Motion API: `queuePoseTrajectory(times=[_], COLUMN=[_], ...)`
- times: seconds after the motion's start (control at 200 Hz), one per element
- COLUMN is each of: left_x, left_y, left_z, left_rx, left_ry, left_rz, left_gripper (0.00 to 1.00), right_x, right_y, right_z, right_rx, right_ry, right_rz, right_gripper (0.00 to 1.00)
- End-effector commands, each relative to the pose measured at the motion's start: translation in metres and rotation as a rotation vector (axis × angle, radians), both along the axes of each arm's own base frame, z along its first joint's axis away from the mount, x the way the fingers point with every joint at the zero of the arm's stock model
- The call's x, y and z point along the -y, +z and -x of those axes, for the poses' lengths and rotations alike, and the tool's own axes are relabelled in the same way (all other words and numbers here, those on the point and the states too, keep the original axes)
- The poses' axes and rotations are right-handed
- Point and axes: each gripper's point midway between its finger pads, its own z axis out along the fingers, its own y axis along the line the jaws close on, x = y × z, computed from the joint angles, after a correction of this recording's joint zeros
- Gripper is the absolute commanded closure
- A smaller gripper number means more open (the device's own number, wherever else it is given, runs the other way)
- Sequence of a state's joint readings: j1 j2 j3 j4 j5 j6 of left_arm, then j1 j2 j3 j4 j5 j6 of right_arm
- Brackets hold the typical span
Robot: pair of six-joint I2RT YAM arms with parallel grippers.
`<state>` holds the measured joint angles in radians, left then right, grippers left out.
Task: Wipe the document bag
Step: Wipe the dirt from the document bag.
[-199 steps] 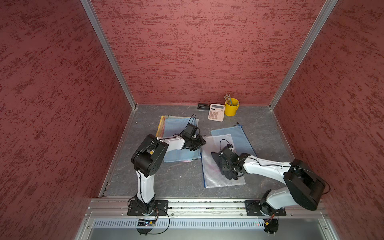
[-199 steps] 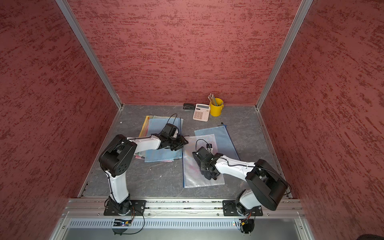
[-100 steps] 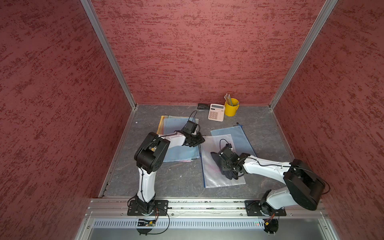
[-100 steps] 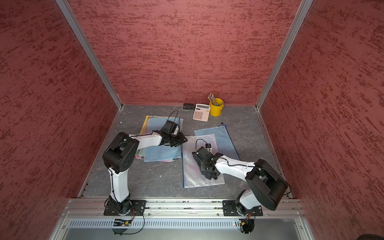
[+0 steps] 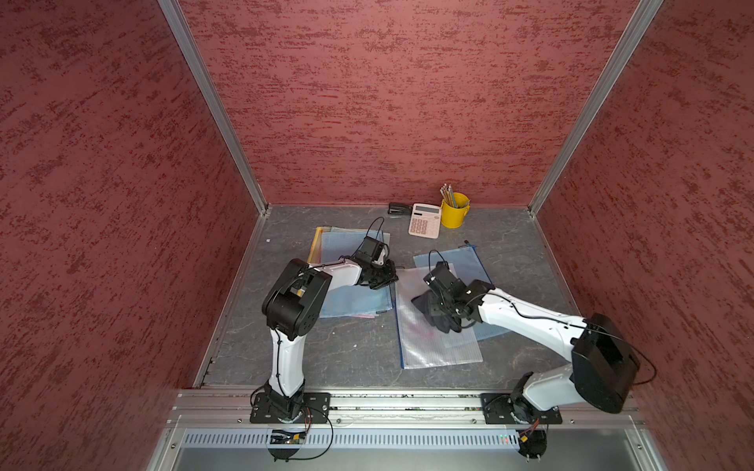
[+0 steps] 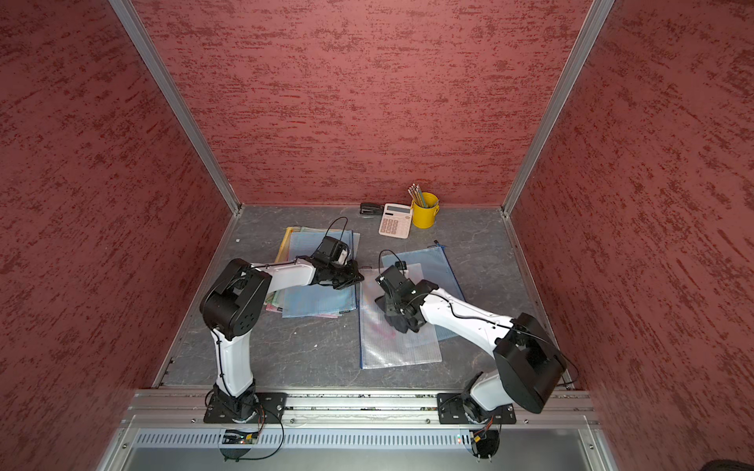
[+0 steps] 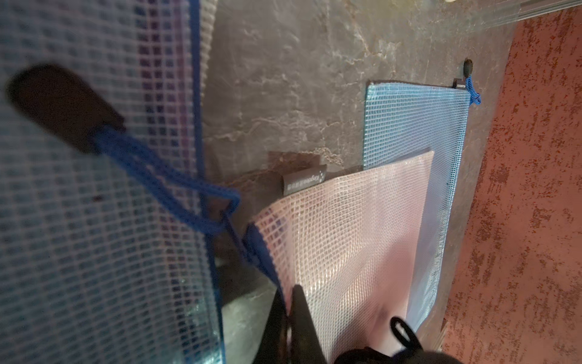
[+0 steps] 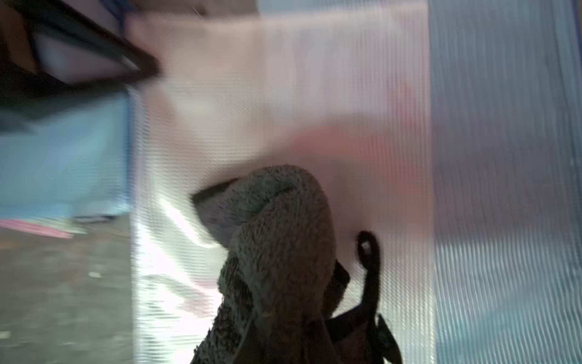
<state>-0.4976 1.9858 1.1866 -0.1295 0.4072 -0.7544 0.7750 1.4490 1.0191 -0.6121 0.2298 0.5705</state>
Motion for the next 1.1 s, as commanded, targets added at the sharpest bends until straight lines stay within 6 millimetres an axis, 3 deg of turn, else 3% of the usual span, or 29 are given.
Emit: queuePoseTrajectory(times=[0.0,0.1,0.19,0.296,0.416,0.541,0.791,0.872,0.947,1.097], left_x=[0.004,0.003,0.004,0.003,-0.005,-0.015,-0.025,-0.021,-0.016,-0.008], left_y=[0.015,0.006,0.001,0.002,0.003,0.004,0.004,0.002,-0.001,-0.005], left_z=[-0.001,0.0,0.002,0.003,0.002,-0.005,-0.015,-0.015,-0.01,0.001], left_rx=[0.0,-0.032,-0.049,-0.05,-0.053,-0.047,-0.03,-0.032,-0.04,-0.053], left_ry=[0.018,0.054,0.066,0.057,0.069,0.079,0.06,0.031,0.004,-0.032], left_rz=[0.062,0.09,0.107,0.1,0.098,0.103,0.112,0.119,0.121,0.125], left_gripper=[1.0,1.0,1.0,1.0,1.0,1.0,1.0,1.0,1.0,1.0], right_x=[-0.039,-0.071,-0.072,-0.054,-0.037,-0.018,0.011,0.014,0.02,0.026], right_y=[0.021,-0.022,-0.073,-0.122,-0.15,-0.172,-0.15,-0.135,-0.104,-0.027], right_z=[-0.003,0.011,0.024,0.044,0.078,0.136,0.247,0.262,0.237,0.128], right_rx=[0.055,-0.016,-0.098,-0.186,-0.24,-0.38,-0.541,-0.556,-0.454,-0.17], right_ry=[0.087,0.13,0.083,-0.007,-0.02,-0.112,-0.201,-0.182,-0.189,-0.259], right_rz=[-0.081,-0.115,-0.129,-0.094,0.059,0.029,0.079,0.109,0.134,0.047], right_gripper=[1.0,1.0,1.0,1.0,1.0,1.0,1.0,1.0,1.0,1.0])
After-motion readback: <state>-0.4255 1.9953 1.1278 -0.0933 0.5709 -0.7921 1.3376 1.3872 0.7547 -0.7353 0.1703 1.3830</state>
